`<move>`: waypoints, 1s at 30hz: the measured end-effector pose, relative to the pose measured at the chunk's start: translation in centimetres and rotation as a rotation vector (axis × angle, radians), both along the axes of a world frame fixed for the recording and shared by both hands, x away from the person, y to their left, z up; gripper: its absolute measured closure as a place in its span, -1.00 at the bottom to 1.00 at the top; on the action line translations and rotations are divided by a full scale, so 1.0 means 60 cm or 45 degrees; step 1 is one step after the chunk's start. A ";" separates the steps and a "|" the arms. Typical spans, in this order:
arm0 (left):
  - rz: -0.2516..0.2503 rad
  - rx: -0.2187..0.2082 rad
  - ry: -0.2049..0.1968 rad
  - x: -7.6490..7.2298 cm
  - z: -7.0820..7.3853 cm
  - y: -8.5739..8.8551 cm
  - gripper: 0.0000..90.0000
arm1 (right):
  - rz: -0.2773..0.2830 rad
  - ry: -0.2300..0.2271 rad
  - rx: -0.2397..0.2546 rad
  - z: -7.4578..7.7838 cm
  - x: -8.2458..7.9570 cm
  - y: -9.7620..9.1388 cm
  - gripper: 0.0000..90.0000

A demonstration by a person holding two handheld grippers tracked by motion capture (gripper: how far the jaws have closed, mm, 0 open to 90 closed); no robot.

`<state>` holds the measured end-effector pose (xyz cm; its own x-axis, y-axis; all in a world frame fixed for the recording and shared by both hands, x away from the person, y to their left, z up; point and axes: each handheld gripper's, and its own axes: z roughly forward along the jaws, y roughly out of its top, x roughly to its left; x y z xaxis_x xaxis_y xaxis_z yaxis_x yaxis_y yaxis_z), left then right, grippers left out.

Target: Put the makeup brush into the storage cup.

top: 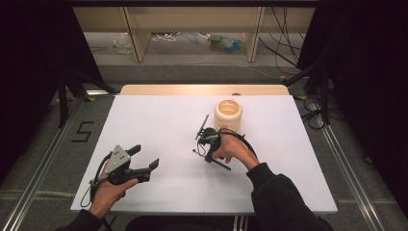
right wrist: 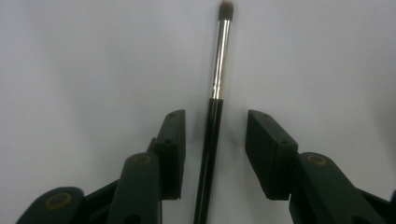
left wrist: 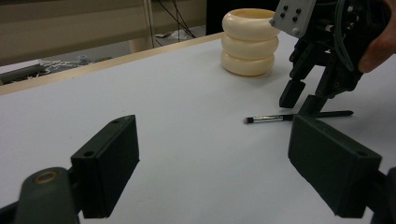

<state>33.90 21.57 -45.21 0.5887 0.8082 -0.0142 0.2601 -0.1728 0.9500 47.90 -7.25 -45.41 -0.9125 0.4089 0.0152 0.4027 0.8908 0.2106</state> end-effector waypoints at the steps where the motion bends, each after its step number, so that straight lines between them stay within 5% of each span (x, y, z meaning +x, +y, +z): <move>1: 0.000 -0.001 -0.001 0.000 0.000 0.000 -0.64 | 0.006 -0.001 -0.004 0.000 0.000 0.000 0.36; 30: -0.003 -0.002 -0.002 0.000 0.000 0.000 -0.63 | 0.058 -0.040 -0.060 -0.005 -0.004 0.007 0.59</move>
<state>33.92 21.55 -45.18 0.5906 0.8069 -0.0143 0.2580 -0.1720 0.9507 47.66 -6.83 -45.73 -0.9299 0.3663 -0.0318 0.3552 0.9174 0.1795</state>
